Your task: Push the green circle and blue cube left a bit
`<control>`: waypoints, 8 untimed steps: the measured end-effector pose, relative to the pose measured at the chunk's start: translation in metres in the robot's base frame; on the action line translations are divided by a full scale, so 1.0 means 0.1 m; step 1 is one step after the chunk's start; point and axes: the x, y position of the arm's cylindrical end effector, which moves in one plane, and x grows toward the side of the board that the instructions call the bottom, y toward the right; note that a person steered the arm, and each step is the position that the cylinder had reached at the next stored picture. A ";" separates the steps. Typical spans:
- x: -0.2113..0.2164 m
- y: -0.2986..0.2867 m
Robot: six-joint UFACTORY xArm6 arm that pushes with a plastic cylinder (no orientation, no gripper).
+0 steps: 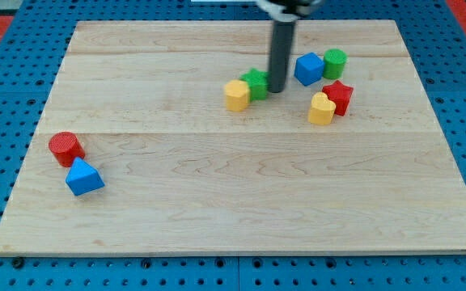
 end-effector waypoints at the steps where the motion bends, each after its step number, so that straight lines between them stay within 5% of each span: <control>1: -0.24 -0.40; 2: -0.99 0.44; 3: -1.23 1.36; 4: -1.29 1.68; 8: -1.30 1.75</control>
